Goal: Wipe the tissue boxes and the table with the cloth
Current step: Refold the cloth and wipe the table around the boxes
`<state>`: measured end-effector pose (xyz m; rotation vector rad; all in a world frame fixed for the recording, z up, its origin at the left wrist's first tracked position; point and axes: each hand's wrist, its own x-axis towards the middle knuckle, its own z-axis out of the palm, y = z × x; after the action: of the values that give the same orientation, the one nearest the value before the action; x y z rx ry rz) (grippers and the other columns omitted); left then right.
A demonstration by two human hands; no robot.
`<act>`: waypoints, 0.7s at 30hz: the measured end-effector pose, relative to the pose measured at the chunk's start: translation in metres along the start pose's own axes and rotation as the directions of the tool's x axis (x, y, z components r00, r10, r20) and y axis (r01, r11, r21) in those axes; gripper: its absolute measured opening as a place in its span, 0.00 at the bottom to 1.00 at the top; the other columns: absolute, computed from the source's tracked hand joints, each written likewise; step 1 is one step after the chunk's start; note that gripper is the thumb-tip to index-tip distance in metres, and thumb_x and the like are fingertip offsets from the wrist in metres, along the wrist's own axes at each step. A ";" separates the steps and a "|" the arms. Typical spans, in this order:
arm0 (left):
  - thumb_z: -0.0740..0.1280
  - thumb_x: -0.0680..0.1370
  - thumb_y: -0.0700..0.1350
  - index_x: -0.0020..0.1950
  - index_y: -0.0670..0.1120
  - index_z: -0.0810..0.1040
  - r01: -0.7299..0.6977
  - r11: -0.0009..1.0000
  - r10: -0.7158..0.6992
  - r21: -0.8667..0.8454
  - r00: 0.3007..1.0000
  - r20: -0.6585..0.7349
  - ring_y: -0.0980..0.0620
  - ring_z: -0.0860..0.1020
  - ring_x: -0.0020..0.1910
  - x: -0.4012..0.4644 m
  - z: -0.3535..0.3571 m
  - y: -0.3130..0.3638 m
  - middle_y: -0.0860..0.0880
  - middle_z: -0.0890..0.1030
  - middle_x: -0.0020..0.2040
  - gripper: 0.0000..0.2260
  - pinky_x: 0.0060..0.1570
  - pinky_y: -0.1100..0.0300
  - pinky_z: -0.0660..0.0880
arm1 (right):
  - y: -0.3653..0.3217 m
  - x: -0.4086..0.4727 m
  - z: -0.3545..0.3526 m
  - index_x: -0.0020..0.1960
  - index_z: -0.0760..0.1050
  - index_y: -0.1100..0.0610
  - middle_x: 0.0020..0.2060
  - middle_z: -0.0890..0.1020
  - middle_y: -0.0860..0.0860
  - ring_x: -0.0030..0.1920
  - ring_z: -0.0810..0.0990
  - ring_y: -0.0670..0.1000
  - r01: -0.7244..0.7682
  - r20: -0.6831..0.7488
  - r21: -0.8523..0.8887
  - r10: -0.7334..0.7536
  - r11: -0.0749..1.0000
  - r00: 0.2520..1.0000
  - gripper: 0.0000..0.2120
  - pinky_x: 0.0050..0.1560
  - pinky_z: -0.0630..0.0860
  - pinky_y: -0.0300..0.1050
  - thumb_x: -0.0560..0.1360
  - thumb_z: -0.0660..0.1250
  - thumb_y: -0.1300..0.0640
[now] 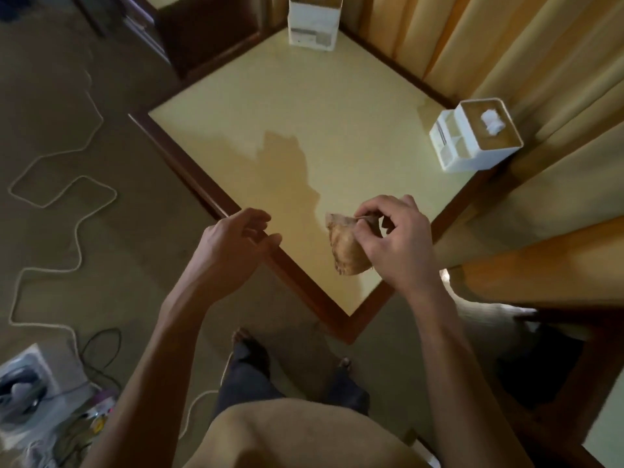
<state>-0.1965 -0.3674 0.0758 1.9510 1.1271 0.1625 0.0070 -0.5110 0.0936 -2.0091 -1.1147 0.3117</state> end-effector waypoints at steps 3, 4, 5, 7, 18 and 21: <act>0.71 0.78 0.55 0.66 0.54 0.77 -0.050 0.999 0.050 0.014 0.998 0.033 0.63 0.79 0.52 0.029 -0.049 -0.019 0.57 0.81 0.57 0.17 0.51 0.62 0.76 | -0.034 0.022 0.035 0.48 0.83 0.55 0.39 0.75 0.33 0.49 0.75 0.50 0.003 -0.054 -0.008 -0.003 1.000 0.999 0.04 0.48 0.78 0.49 0.74 0.71 0.57; 0.71 0.78 0.55 0.66 0.54 0.77 -0.080 0.996 0.079 0.026 0.996 0.039 0.66 0.78 0.51 0.039 -0.064 -0.025 0.58 0.81 0.57 0.18 0.49 0.65 0.74 | -0.046 0.030 0.046 0.48 0.82 0.55 0.39 0.75 0.33 0.49 0.76 0.50 0.000 -0.078 -0.001 0.000 1.000 0.997 0.07 0.48 0.78 0.48 0.74 0.70 0.53; 0.71 0.78 0.55 0.66 0.54 0.77 -0.098 0.995 0.097 0.030 0.994 0.041 0.67 0.77 0.51 0.048 -0.079 -0.029 0.58 0.81 0.57 0.18 0.47 0.68 0.72 | -0.058 0.037 0.057 0.48 0.82 0.55 0.39 0.75 0.33 0.49 0.76 0.50 -0.010 -0.101 0.013 0.012 1.000 0.995 0.09 0.48 0.78 0.47 0.73 0.69 0.50; 0.70 0.78 0.57 0.66 0.55 0.77 -0.119 0.993 0.118 0.015 0.991 0.055 0.65 0.77 0.54 0.065 -0.110 -0.034 0.59 0.80 0.58 0.17 0.48 0.67 0.71 | -0.078 0.053 0.078 0.47 0.82 0.55 0.39 0.75 0.34 0.49 0.77 0.51 -0.029 -0.148 0.025 0.033 0.999 0.988 0.07 0.48 0.79 0.49 0.73 0.71 0.52; 0.68 0.79 0.60 0.66 0.57 0.77 -0.274 0.962 0.268 0.020 0.951 0.152 0.62 0.76 0.60 0.169 -0.214 -0.057 0.60 0.79 0.62 0.17 0.57 0.57 0.75 | -0.153 0.144 0.171 0.47 0.82 0.55 0.40 0.79 0.38 0.49 0.75 0.50 -0.048 -0.216 -0.002 0.047 0.999 0.975 0.03 0.46 0.77 0.50 0.75 0.71 0.60; 0.67 0.79 0.60 0.66 0.57 0.76 -0.297 0.955 0.288 0.026 0.942 0.172 0.62 0.76 0.60 0.208 -0.237 -0.066 0.60 0.78 0.61 0.18 0.57 0.56 0.76 | -0.164 0.181 0.194 0.48 0.82 0.56 0.42 0.82 0.46 0.49 0.74 0.50 -0.030 -0.213 -0.019 0.026 0.999 0.977 0.03 0.46 0.77 0.51 0.75 0.71 0.59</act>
<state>-0.2333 -0.0499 0.1174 2.1290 0.7356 0.1266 -0.0933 -0.2166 0.1181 -2.0254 -0.9598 0.0951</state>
